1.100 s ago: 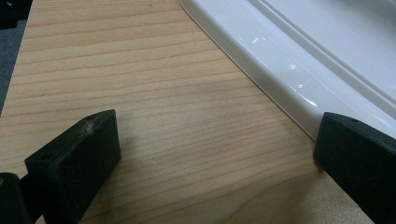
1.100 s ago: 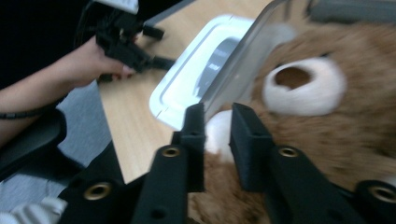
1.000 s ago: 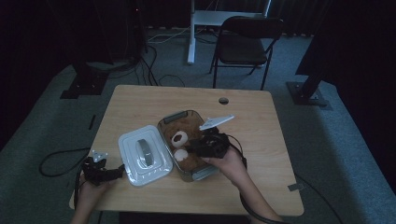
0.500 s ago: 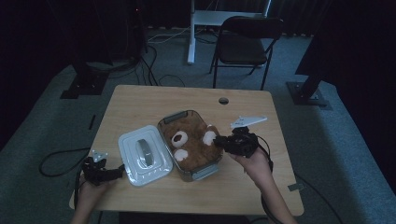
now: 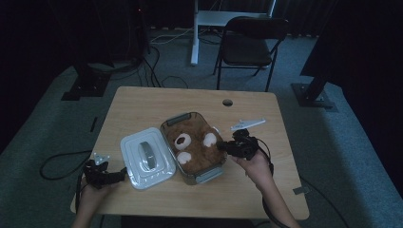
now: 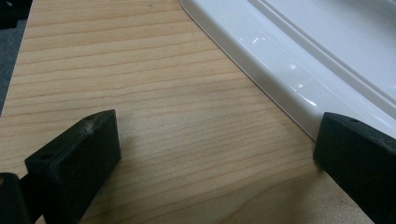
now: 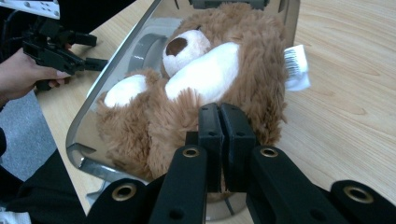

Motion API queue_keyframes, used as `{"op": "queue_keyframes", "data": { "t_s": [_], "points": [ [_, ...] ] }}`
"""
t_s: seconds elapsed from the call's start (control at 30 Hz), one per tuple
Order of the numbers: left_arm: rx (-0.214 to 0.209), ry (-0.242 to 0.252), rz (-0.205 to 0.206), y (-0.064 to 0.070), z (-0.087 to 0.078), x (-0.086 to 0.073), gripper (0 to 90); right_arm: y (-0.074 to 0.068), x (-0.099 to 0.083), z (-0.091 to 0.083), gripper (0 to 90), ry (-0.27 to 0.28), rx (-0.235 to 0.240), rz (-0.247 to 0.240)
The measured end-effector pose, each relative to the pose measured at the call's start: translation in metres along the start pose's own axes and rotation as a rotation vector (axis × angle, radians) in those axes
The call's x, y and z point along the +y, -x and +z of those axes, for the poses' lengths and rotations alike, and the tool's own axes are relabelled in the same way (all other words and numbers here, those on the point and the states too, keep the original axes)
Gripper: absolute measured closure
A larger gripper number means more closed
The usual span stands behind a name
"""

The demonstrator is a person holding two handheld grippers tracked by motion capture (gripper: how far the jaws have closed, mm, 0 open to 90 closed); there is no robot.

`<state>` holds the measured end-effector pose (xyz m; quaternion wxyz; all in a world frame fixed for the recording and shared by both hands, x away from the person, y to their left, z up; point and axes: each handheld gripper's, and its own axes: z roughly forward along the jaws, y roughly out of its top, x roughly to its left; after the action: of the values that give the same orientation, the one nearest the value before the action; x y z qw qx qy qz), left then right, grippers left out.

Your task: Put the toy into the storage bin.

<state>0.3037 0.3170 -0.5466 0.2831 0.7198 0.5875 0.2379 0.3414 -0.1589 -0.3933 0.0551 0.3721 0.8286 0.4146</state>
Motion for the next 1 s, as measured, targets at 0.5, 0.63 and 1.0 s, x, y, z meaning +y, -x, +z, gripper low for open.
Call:
{"op": "queue_keyframes", "data": {
  "t_s": [0.5, 0.63, 1.0],
  "points": [
    [0.001, 0.0, 0.001, 0.0, 0.0, 0.0, 1.0, 0.002, 0.012, 0.048, 89.9, -0.1, -0.021, 0.01],
    [0.001, 0.0, 0.002, 0.0, 0.0, 0.0, 1.0, 0.006, 0.015, 0.053, 89.9, -0.114, -0.018, 0.024],
    [0.001, 0.0, 0.002, 0.0, 0.0, 0.0, 1.0, 0.01, 0.024, 0.065, 89.9, -0.187, -0.025, 0.008]
  ]
}}
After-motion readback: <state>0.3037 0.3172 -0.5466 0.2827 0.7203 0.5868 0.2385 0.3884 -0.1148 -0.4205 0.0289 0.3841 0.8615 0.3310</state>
